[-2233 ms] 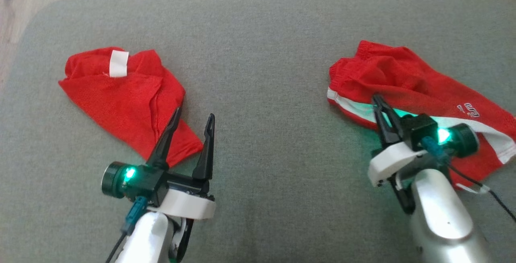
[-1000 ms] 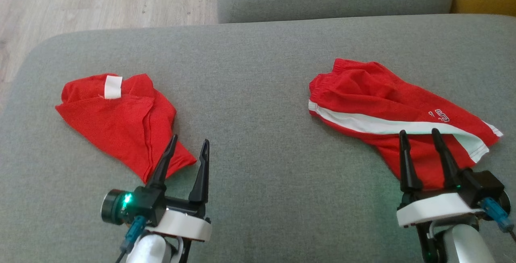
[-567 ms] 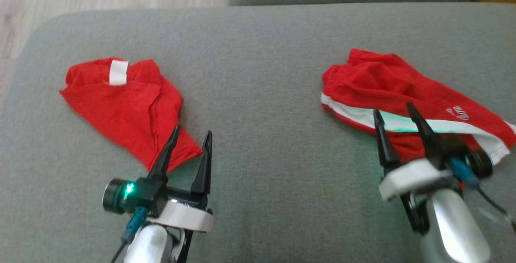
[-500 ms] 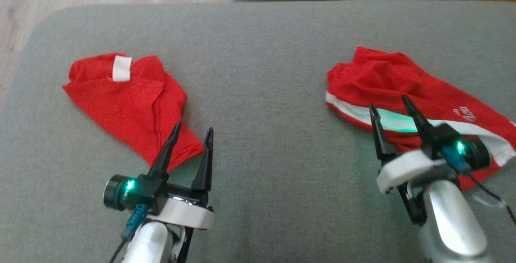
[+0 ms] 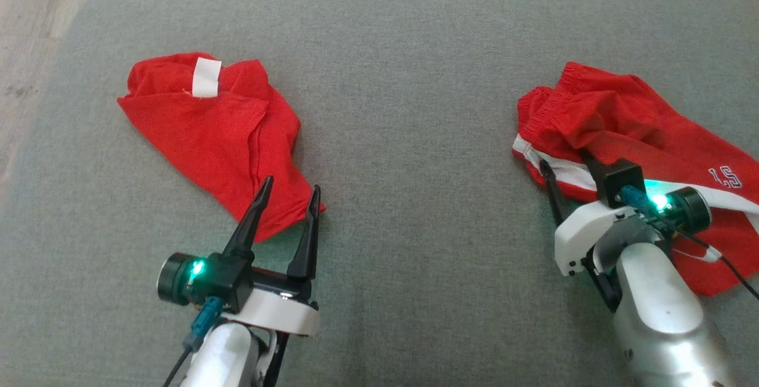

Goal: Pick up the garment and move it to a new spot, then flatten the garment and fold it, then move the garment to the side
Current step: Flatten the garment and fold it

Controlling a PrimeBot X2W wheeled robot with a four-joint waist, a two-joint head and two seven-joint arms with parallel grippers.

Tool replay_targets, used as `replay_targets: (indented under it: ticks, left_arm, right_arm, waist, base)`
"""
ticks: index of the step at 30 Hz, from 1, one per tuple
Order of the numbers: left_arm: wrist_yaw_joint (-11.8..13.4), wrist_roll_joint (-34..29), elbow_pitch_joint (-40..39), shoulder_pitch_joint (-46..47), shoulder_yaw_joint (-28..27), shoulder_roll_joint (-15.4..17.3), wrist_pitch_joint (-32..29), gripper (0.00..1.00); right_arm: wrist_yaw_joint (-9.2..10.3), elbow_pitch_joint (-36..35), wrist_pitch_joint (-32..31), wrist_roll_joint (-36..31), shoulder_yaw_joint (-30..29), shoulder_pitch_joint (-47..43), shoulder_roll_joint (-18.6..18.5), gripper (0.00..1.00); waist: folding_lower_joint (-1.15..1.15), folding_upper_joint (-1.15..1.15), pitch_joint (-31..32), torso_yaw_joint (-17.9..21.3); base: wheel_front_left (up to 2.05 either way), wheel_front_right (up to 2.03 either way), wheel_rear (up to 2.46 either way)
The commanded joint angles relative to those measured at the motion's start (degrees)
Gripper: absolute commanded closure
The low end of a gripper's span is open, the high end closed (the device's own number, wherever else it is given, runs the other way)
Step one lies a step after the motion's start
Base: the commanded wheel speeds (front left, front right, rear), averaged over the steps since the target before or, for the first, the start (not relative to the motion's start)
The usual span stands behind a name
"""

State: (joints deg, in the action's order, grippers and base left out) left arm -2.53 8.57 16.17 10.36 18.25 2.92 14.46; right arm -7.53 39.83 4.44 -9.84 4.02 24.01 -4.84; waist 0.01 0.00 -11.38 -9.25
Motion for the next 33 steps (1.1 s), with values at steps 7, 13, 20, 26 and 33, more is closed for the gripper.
replay_targets:
  ticks: [7,13,20,26,33]
  left_arm:
    - [0.6,0.2,-1.7,2.6,-1.8,0.0,0.5,0.00]
    - [0.7,0.1,-1.5,2.2,-2.1,0.0,0.5,0.00]
    - [0.8,-0.1,-1.8,1.7,-2.4,0.0,0.5,0.00]
    - [1.0,-0.1,-2.2,1.3,-2.4,0.0,0.5,0.00]
    - [1.1,-0.2,-2.2,0.7,-2.9,0.0,0.5,0.00]
  right_arm:
    - [0.04,2.3,3.8,2.4,2.9,4.4,0.8,1.00]
    - [0.04,1.9,6.9,5.0,5.1,4.7,1.6,1.00]
    - [0.04,-1.9,8.4,8.0,8.0,3.4,1.9,1.00]
    - [0.04,-6.8,8.5,10.1,8.6,0.8,1.9,1.00]
    - [0.04,-14.9,4.5,13.9,14.2,-4.2,2.0,1.00]
  waist:
    - [-0.01,0.00,0.4,1.0]
    - [-0.01,0.00,1.6,2.3]
    - [-0.01,0.00,3.0,3.3]
    - [-0.01,0.00,4.0,3.5]
    - [-0.01,0.00,5.2,3.9]
  base:
    - [0.00,0.00,0.00]
    - [0.00,0.00,0.00]
    - [0.00,0.00,0.00]
    - [0.00,0.00,0.00]
    - [0.00,0.00,0.00]
